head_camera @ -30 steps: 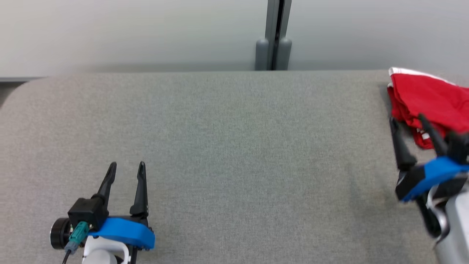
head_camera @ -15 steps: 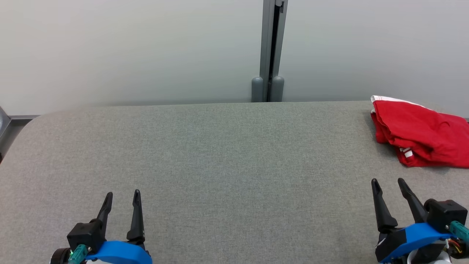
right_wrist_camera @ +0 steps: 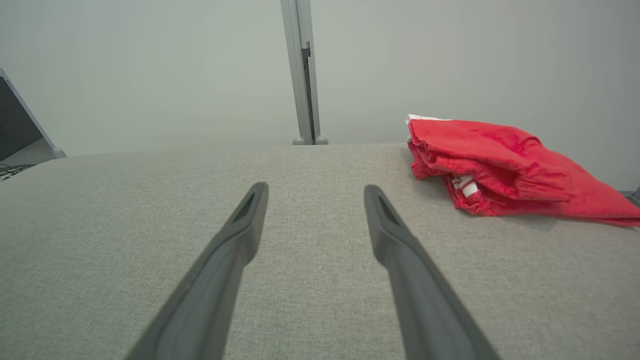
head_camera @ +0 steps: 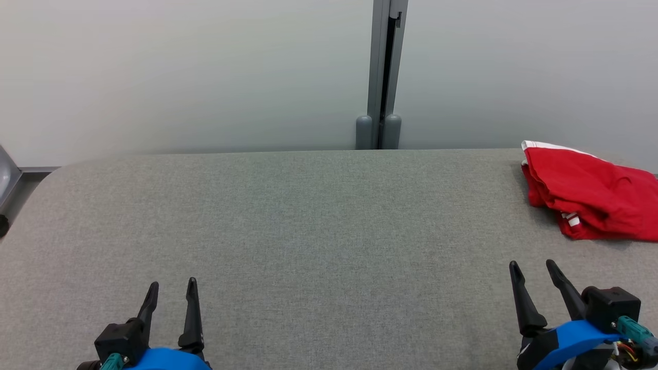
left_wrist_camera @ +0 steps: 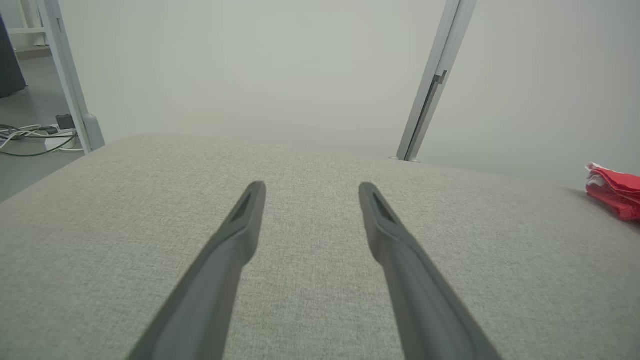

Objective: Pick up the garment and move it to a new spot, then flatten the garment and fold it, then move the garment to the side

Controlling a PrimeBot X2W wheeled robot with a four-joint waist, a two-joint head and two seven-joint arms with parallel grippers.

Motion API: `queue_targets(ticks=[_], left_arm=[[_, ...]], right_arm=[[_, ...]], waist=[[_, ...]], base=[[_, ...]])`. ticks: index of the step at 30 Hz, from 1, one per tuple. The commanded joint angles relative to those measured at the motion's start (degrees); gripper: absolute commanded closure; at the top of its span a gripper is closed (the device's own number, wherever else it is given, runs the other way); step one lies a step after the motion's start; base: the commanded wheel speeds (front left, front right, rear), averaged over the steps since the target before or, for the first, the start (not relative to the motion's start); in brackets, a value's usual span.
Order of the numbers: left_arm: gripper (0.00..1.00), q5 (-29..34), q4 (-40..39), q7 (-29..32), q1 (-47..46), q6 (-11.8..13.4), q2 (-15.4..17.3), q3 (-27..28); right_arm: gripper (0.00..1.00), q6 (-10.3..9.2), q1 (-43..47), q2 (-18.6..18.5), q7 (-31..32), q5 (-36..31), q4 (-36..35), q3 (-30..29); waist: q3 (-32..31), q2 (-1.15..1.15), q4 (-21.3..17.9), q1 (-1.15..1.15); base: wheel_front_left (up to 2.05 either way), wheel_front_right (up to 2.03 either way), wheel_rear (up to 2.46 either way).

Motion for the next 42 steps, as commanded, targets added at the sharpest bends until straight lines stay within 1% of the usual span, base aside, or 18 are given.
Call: queue_targets(ticks=[1, 10, 22, 23, 30, 42], left_arm=[[0.00, 0.1, 0.0, -0.1, 0.1, -0.2, -0.1, -0.1], [0.00, 0.3, 0.6, -0.1, -0.7, -0.3, 0.3, 0.0], [0.00, 0.7, 1.1, -0.1, -1.2, 0.2, 1.0, -0.4], [1.00, 0.4, 1.0, 0.0, -0.7, 0.1, 0.7, -0.3], [1.00, 0.2, 4.1, 0.4, 2.0, 0.0, -0.3, -0.3], [1.00, -12.0, 2.0, 4.0, 0.7, -0.5, -0.9, 1.8]], right_arm=[[0.00, 0.01, 0.5, 0.1, 0.0, 0.3, 0.0, 0.1], [0.00, 0.01, 1.1, 0.6, -0.6, 0.8, 1.1, -0.2], [0.00, 0.01, 0.7, 0.9, -0.7, 1.0, 1.5, 0.0], [1.00, 0.00, 0.5, 0.9, -0.5, 0.5, 1.4, 0.1], [1.00, 0.00, 1.5, 1.3, 0.0, 0.6, 5.0, 0.3], [1.00, 0.00, 0.3, 1.4, 2.0, 13.7, 4.3, -0.4]], waist=[[0.0, 0.00, 0.2, 0.00], [0.2, 0.00, 0.4, 0.00], [0.3, 0.00, 0.4, 0.00], [0.3, 0.00, 0.4, 0.00], [0.3, 0.00, 0.3, 0.00], [0.6, 0.00, 0.2, 0.00]], base=[[0.00, 0.00, 0.00], [0.00, 0.00, 0.00], [0.00, 0.00, 0.00], [0.00, 0.00, 0.00], [0.00, 0.00, 0.00], [0.00, 0.00, 0.00]])
